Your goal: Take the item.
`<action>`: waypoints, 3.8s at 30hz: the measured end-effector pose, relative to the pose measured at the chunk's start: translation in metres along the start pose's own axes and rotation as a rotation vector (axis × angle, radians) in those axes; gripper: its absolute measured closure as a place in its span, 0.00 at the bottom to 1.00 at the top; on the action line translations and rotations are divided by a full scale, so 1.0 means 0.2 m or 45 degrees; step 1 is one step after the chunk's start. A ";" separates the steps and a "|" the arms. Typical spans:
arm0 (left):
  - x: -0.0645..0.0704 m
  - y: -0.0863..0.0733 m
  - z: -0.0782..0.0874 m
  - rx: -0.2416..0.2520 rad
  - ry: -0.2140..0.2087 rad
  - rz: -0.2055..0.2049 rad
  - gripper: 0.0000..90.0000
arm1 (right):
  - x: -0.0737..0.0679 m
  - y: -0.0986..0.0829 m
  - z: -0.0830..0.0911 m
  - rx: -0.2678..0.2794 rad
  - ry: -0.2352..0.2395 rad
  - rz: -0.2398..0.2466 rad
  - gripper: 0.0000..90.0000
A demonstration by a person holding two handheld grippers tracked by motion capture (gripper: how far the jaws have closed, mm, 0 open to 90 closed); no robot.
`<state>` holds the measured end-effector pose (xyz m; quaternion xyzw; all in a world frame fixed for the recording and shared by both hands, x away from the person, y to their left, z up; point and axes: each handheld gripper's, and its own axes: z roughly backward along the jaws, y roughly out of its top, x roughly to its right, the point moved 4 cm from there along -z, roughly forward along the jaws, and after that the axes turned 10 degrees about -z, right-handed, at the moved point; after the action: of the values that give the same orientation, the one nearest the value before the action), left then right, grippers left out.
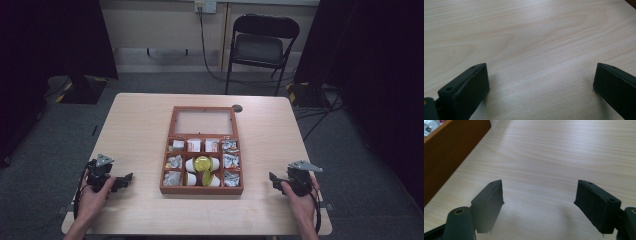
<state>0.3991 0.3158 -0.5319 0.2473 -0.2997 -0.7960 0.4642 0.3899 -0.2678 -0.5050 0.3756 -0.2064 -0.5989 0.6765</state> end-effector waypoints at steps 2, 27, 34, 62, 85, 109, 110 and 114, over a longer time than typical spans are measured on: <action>0.00 0.00 0.00 0.000 -0.001 -0.001 0.00 | -0.01 0.00 0.00 0.003 0.001 0.009 0.27; 0.00 0.00 0.00 0.001 -0.003 -0.005 0.00 | -0.24 0.09 0.06 0.044 0.178 0.072 0.39; 0.00 0.00 0.00 0.001 -0.003 -0.006 0.00 | -0.30 0.13 0.05 0.054 0.223 0.083 0.42; 0.00 0.00 0.00 0.001 -0.003 -0.005 0.00 | -0.60 0.22 -0.03 0.041 0.399 0.184 0.52; 0.00 0.00 0.00 0.001 -0.003 -0.004 0.00 | -0.85 0.22 -0.11 -0.007 0.551 0.281 0.53; 0.00 0.00 0.00 0.001 -0.003 -0.005 0.00 | -1.04 0.20 -0.21 -0.109 0.640 0.360 0.51; 0.00 0.00 0.00 0.001 -0.003 -0.005 0.00 | -1.04 0.20 -0.21 -0.109 0.640 0.360 0.51; 0.00 0.00 0.00 0.001 -0.002 -0.005 0.00 | -1.06 0.17 -0.23 -0.144 0.648 0.372 0.49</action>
<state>0.3984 0.3158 -0.5319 0.2475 -0.2998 -0.7968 0.4625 0.4027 -0.0506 -0.4722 0.4416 -0.0482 -0.3924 0.8054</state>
